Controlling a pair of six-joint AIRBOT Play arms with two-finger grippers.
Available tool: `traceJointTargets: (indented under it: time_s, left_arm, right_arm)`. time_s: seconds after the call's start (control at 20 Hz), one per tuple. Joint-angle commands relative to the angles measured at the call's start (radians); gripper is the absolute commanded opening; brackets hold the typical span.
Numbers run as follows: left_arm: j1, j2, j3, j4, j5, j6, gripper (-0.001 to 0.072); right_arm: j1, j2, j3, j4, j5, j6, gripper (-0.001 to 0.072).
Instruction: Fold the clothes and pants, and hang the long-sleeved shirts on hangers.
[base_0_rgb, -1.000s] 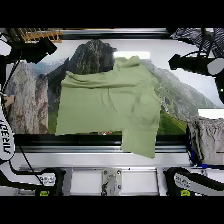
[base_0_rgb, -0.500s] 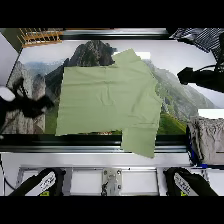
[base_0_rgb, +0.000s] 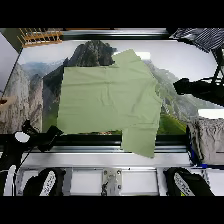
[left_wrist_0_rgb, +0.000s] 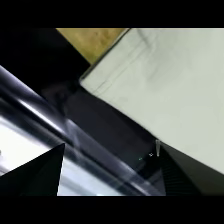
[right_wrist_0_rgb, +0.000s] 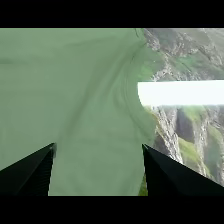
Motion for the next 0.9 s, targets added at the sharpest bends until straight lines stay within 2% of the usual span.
traceJointTargets:
  time_s: [0.0, 0.25, 0.5, 0.6, 0.7, 0.85]
  left_arm:
    - [-0.054, -0.022, -0.028, -0.074, 0.14, -0.038, 0.0614]
    - [-0.143, -0.231, 0.091, -0.072, 0.139, -0.05, 0.0614]
    - [-0.166, -0.335, 0.167, -0.062, 0.137, -0.05, 0.0609]
    - [-0.166, -0.341, 0.19, -0.063, 0.141, -0.037, 0.027]
    - [-0.166, -0.341, 0.215, -0.063, 0.142, 0.003, 0.0009]
    - [-0.166, -0.341, 0.262, -0.064, 0.111, 0.074, 0.0007]
  right_arm:
    - [0.0, 0.004, -0.005, 0.03, -0.026, 0.0, 0.0586]
    - [0.0, 0.004, -0.005, 0.03, -0.021, 0.0, 0.0586]
    - [-0.001, 0.004, -0.006, 0.017, -0.017, 0.0, 0.0587]
    - [-0.002, 0.004, -0.013, -0.05, 0.016, -0.001, 0.0587]
    - [-0.031, 0.002, -0.051, -0.116, 0.079, 0.0, 0.0588]
    - [-0.165, -0.034, -0.186, -0.109, 0.17, -0.005, 0.0588]
